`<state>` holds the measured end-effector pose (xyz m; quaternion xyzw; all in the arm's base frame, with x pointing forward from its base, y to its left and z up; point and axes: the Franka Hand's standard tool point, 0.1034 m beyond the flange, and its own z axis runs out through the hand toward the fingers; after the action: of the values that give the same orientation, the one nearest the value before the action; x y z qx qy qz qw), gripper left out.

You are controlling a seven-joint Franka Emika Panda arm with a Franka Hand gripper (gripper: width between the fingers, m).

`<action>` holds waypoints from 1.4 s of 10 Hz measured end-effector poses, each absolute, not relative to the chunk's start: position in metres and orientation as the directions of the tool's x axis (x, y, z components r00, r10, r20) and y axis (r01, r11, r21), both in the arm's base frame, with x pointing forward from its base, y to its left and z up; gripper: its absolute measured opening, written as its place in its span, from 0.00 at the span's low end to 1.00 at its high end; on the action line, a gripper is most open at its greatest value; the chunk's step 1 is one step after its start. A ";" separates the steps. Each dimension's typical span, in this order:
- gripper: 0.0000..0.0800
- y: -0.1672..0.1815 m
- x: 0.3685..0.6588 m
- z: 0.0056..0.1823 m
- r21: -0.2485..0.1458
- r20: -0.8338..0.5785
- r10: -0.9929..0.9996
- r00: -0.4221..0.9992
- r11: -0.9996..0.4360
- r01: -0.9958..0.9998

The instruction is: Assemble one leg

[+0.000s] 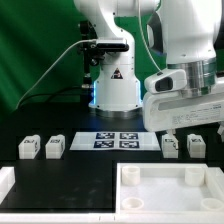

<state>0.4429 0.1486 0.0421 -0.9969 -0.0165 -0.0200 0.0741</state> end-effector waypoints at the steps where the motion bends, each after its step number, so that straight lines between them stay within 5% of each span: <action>1: 0.81 0.148 0.442 0.042 -0.147 0.035 0.035 0.999 -0.988 0.040; 3: 0.81 0.149 0.433 0.041 -0.149 -0.141 0.050 0.989 -0.988 0.029; 6: 0.81 0.170 0.414 0.040 -0.099 -0.558 -0.057 0.828 -0.986 -0.135; 9: 0.81 0.170 0.405 0.033 -0.097 -0.746 -0.008 0.666 -0.988 -0.120; 12: 0.81 0.171 0.406 0.028 -0.092 -0.786 -0.006 0.619 -0.988 -0.126; 14: 0.81 0.173 0.373 0.013 -0.026 -0.827 -0.059 0.559 -0.989 -0.143</action>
Offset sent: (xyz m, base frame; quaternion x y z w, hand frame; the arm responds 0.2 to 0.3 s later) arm -0.0178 0.0297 -0.0078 0.0184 -0.3303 0.2755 0.9026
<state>0.3734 0.1725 0.0126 -0.8818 0.0571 0.4659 0.0452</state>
